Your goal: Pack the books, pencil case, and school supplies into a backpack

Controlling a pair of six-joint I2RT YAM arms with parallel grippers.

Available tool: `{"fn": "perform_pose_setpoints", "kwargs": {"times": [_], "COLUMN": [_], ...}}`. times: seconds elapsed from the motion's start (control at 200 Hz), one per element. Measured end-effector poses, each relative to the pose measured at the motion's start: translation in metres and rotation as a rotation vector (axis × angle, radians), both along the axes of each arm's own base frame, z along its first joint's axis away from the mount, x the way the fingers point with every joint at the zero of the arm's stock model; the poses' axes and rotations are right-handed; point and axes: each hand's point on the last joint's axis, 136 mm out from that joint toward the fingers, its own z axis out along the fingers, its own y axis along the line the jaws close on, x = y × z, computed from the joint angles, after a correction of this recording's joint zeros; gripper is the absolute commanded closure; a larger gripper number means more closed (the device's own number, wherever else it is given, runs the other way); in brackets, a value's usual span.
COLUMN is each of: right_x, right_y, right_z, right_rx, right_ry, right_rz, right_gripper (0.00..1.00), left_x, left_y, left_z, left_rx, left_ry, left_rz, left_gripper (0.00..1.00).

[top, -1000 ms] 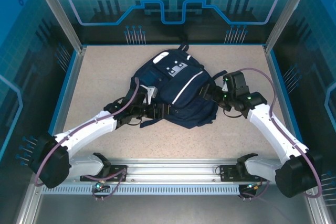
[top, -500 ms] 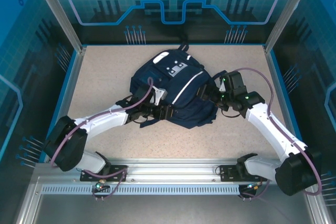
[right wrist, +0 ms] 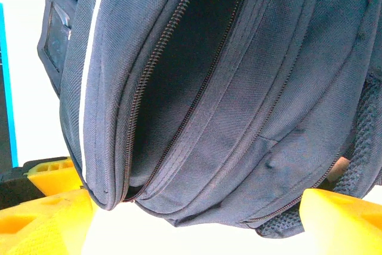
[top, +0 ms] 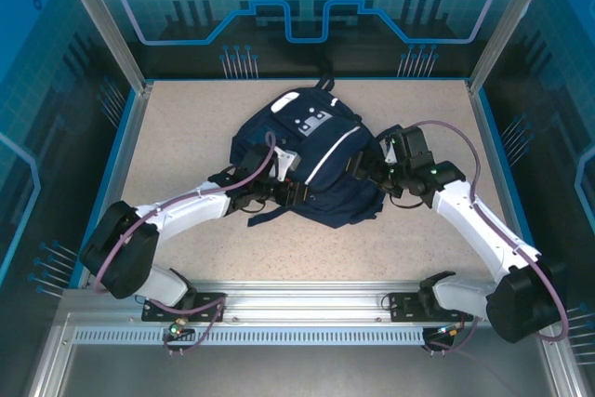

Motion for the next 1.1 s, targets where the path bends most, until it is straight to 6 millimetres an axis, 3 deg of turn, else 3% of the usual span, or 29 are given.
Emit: {"fn": "perform_pose_setpoints", "kwargs": {"times": [0.16,0.395,0.59,0.745,0.93,1.101], "right_x": [-0.001,-0.009,-0.015,-0.017,-0.018,-0.023], "right_y": [0.002,0.006,0.017,0.026,0.039,0.051], "right_z": [-0.008,-0.042,-0.067,-0.076,-0.084,-0.09], "right_rx": [-0.007,-0.038,-0.034,-0.031,-0.021,-0.016], "right_ry": [0.019,0.11,0.17,0.188,0.208,0.227], "right_rz": [0.007,0.027,0.054,0.065,0.071,0.085], "right_gripper": [0.09,0.14,0.18,0.23,0.4,0.47], "left_x": [0.0,-0.002,-0.006,-0.017,-0.032,-0.043], "left_y": [0.0,-0.003,-0.005,-0.007,-0.021,-0.038], "left_z": [-0.008,-0.009,-0.005,0.002,0.008,0.01], "left_rx": [0.01,0.005,-0.008,-0.029,-0.066,-0.096], "left_ry": [0.015,0.022,0.022,0.003,0.0,0.01], "left_rz": [-0.001,-0.012,-0.016,0.0,0.006,0.004], "left_gripper": [0.77,1.0,1.0,1.0,1.0,1.0]}}
